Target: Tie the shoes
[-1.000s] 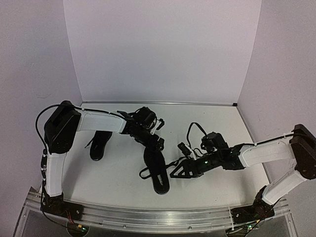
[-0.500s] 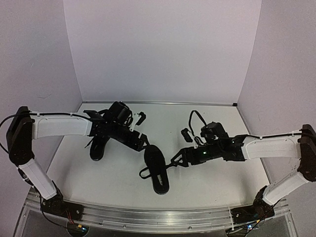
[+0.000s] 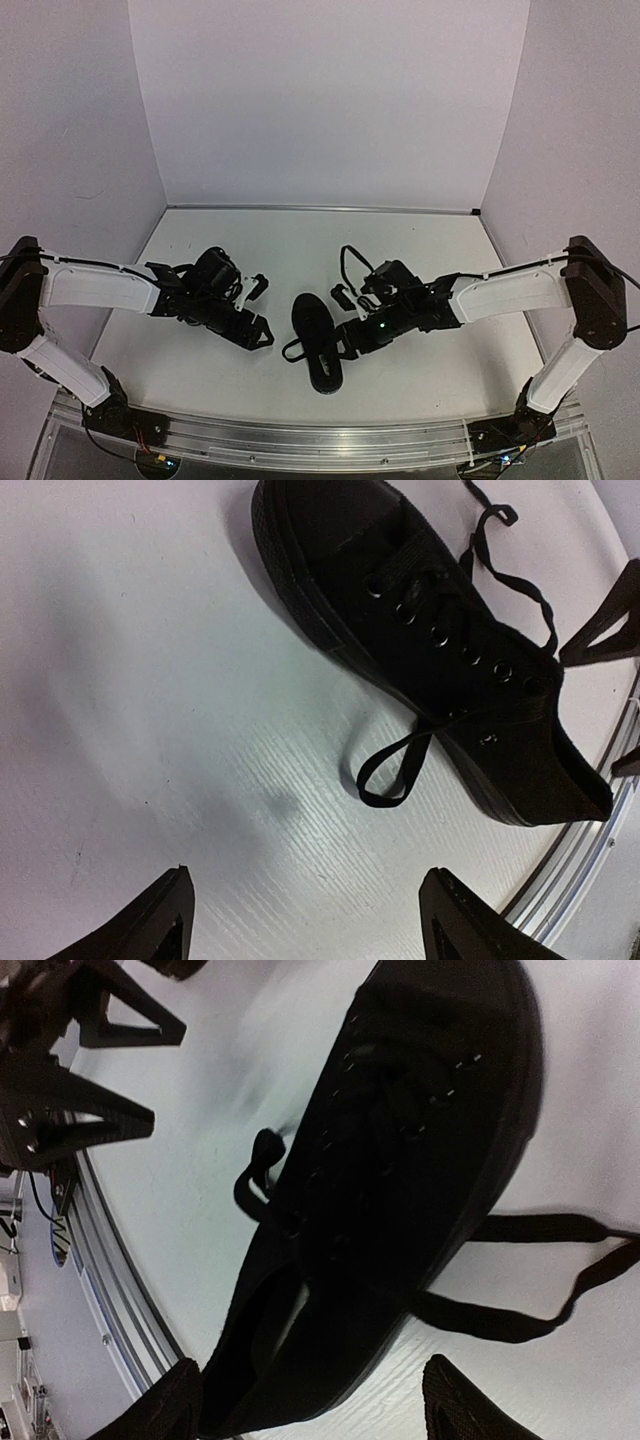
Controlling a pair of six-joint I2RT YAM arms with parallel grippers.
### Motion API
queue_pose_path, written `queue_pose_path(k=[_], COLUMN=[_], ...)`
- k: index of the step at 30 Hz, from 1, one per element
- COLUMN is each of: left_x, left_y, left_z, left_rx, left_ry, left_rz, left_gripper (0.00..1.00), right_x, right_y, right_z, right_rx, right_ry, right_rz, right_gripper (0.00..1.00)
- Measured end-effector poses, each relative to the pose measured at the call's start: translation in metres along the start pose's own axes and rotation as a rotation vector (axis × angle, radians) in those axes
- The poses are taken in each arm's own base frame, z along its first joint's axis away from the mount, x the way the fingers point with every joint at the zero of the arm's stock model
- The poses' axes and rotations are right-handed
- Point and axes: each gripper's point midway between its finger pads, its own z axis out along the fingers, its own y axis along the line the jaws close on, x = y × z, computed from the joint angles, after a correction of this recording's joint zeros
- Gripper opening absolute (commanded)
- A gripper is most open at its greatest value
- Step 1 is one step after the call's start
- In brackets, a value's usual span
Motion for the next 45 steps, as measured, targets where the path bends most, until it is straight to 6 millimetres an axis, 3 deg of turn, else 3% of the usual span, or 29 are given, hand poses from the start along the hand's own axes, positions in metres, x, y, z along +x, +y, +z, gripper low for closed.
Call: queue_pose_path(k=[5,11,14,20,27,37,40,45], left_x=[0.006,0.007,0.007,0.012,0.012,0.01,0.009,0.024], left_y=[-0.001,-0.004,-0.007,-0.02,-0.029,-0.036,-0.048,-0.073], left_z=[0.003,0.004,0.005,0.012,0.017,0.0,-0.001,0.01], left_rx=[0.009,0.021,0.028,0.055,0.088,0.112,0.117,0.119], left_ry=[0.001,-0.002,-0.006,0.007,-0.028,-0.158,-0.186,-0.173], left_rz=[-0.003,0.005,0.015,0.07,0.13,0.266,0.342,0.532], left_gripper=[0.79,0.79,0.79,0.8,0.8,0.75,0.71,0.56], right_x=[-0.002,-0.003,-0.002,-0.003,-0.01,-0.037,-0.041,-0.043], right_y=[0.003,-0.007,-0.013,-0.019,-0.018,-0.011,-0.014,-0.026], right_z=[0.011,0.023,0.026,0.026,0.019,-0.024,-0.03,-0.034], right_rx=[0.004,0.045,0.071,0.106,0.134,0.197,0.225,0.272], right_ry=[0.015,0.024,0.029,0.022,-0.007,-0.145,-0.169,-0.192], right_rz=[0.012,0.04,0.052,0.07,0.073,0.086,0.098,0.121], right_gripper=[0.55,0.49,0.41,0.0,0.0,0.0,0.0,0.0])
